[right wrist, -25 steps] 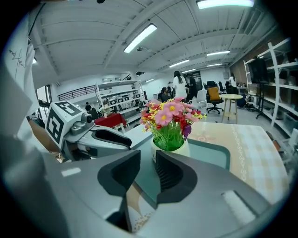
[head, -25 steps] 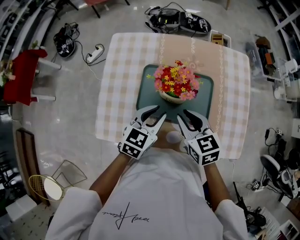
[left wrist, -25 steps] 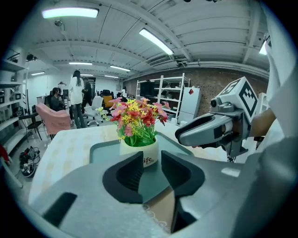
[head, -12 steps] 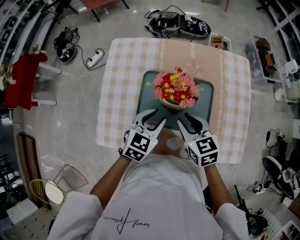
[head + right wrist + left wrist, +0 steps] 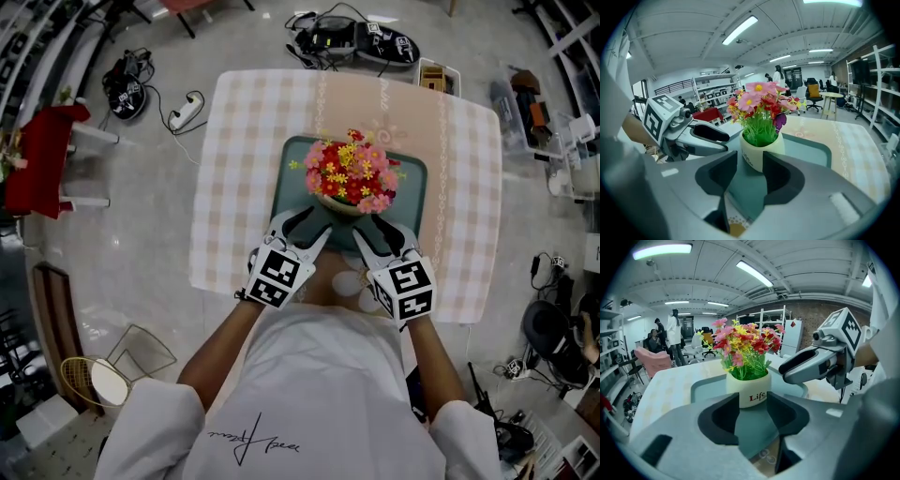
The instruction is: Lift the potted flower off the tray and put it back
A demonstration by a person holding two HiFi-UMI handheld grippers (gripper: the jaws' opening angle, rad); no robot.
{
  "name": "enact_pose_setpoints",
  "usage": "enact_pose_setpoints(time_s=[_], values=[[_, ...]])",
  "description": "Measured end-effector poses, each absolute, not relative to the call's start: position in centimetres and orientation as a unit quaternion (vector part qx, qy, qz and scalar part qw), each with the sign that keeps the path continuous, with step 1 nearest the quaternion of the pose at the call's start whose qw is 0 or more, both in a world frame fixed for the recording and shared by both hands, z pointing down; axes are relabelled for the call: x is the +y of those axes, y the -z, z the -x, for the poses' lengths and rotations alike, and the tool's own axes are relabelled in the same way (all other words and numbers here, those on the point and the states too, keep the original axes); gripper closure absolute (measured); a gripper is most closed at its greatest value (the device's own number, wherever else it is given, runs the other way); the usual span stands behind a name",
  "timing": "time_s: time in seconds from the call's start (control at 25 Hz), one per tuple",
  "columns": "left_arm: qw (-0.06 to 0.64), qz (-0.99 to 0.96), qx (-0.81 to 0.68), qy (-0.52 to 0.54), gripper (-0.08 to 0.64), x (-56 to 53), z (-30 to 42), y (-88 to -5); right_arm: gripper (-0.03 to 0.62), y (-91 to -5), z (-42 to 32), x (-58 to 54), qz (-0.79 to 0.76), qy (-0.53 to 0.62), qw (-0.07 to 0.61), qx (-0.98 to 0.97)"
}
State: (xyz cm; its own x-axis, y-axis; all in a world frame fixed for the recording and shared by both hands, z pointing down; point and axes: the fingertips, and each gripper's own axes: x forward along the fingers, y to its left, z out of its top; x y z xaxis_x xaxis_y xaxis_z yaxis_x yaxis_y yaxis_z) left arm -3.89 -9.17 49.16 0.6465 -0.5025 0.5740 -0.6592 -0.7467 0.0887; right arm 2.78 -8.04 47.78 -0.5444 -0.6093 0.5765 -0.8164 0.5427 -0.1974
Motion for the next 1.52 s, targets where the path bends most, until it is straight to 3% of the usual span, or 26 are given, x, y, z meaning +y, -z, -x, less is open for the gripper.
enact_pose_setpoints(time_s=[1.52], values=[[0.127,-0.900,-0.282,-0.306,0.278,-13.1,4.2,-51.6,0.271,-51.6,-3.4,-11.1,-0.420,-0.220,0.269,-0.838]])
